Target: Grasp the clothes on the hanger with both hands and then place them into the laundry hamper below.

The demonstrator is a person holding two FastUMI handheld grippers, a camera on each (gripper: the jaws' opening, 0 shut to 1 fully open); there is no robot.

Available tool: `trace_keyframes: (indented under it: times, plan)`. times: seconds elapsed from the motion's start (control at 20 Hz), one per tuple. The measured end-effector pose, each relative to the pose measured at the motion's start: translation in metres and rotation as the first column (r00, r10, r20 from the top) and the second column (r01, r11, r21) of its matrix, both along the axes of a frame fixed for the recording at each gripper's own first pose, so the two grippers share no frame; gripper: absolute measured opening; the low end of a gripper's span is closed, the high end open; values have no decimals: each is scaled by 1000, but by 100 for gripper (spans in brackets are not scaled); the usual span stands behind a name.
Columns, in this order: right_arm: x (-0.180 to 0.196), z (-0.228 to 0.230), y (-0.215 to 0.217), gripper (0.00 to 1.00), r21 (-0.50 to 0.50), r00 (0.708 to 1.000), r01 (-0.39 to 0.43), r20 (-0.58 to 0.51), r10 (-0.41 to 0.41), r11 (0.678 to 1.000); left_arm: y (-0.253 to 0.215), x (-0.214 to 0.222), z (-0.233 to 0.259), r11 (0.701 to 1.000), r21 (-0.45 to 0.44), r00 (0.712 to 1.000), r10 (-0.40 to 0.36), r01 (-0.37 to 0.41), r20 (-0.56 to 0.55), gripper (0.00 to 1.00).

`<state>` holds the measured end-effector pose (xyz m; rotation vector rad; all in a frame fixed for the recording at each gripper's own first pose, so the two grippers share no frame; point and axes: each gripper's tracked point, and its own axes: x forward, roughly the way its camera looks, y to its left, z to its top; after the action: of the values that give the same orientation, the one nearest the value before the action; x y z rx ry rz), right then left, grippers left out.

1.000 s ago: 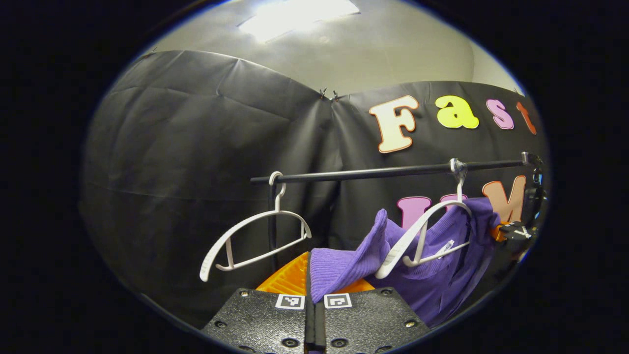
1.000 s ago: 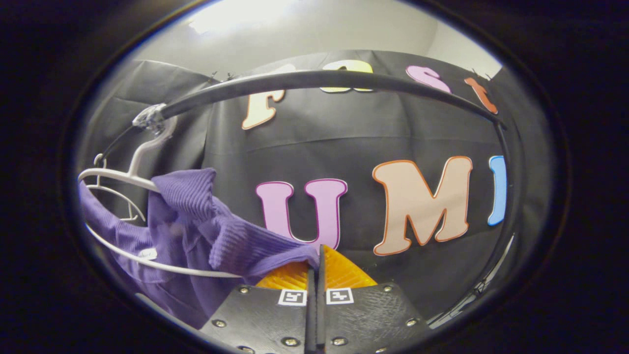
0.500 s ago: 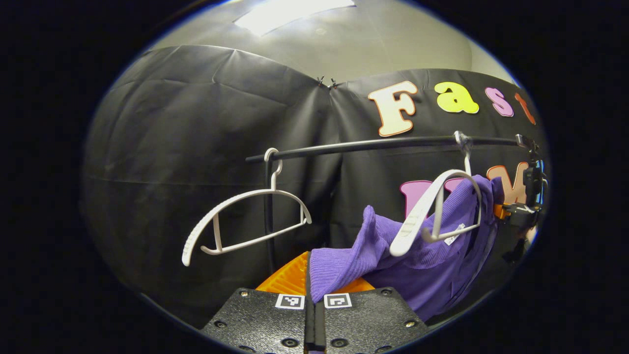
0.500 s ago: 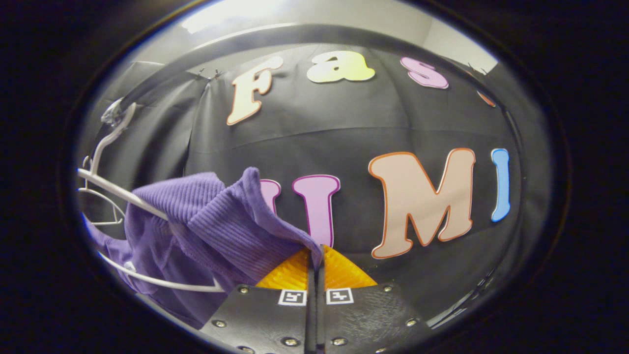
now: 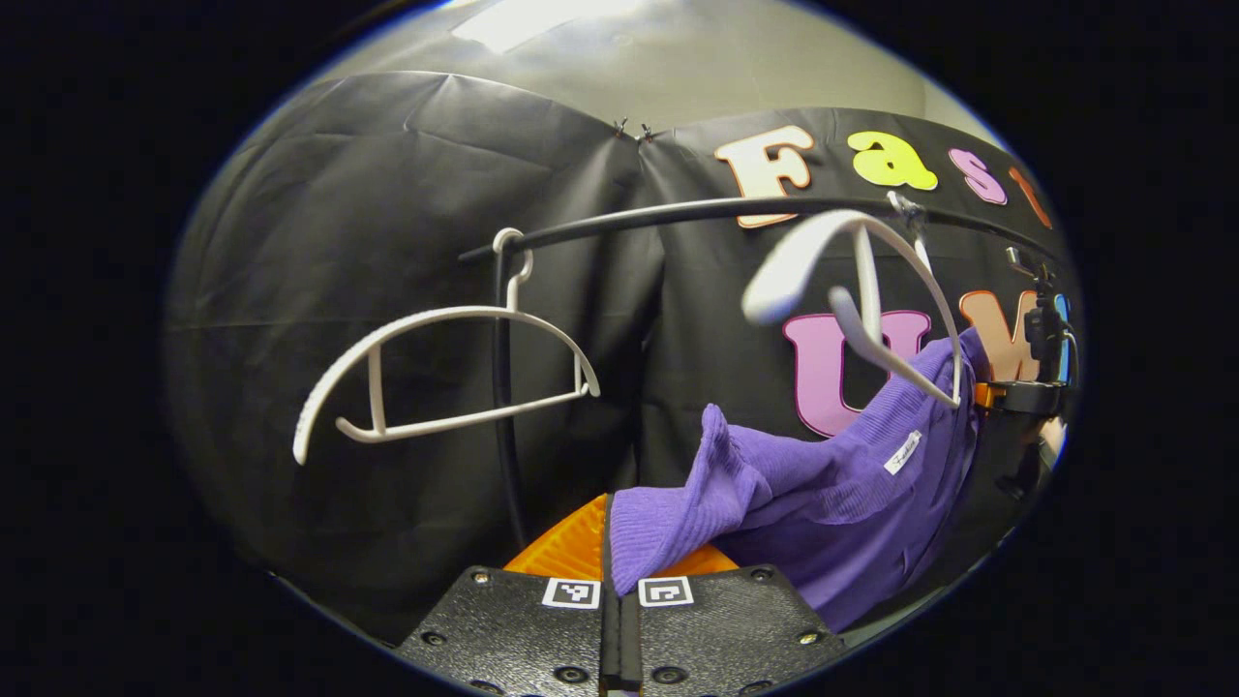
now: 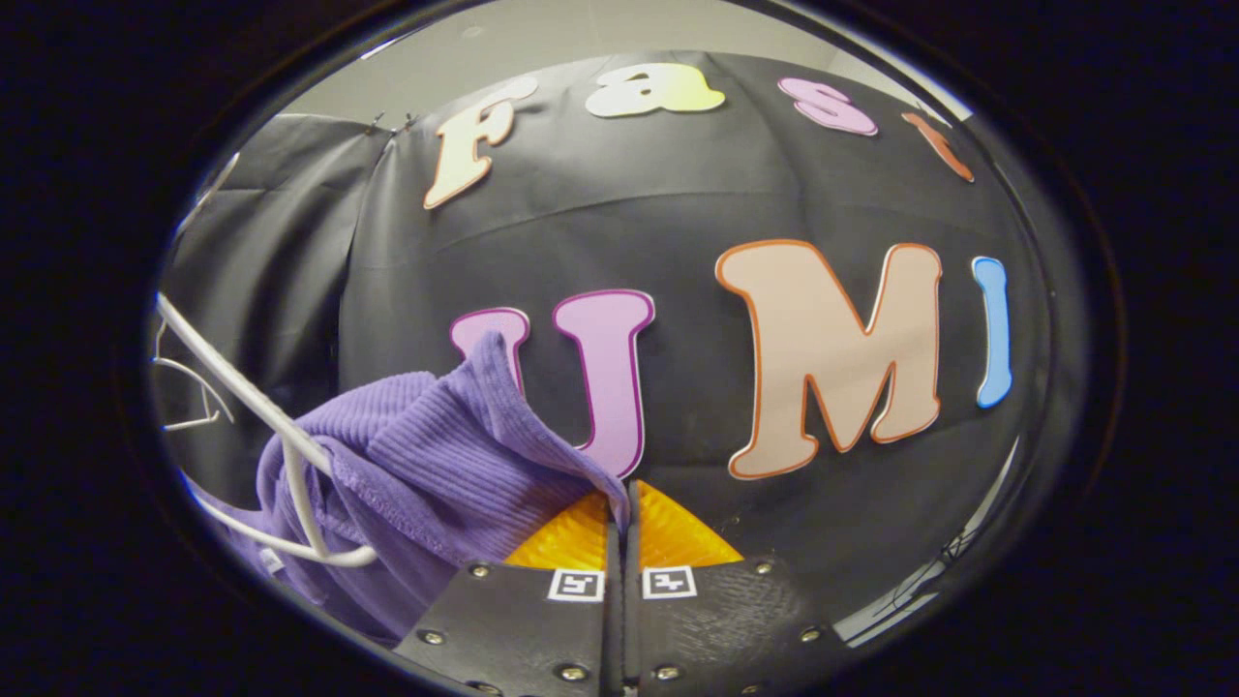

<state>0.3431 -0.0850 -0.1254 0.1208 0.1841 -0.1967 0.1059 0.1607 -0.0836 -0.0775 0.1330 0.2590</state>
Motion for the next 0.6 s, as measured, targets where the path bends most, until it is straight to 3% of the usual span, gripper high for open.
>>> trace_keyframes:
  times: [0.6]
  plan:
    - [-52, -67, 54, 0, 29, 983, -142, -117, 144, 990, -64, 4, -34, 992, -23, 991, -124, 123, -47, 0]
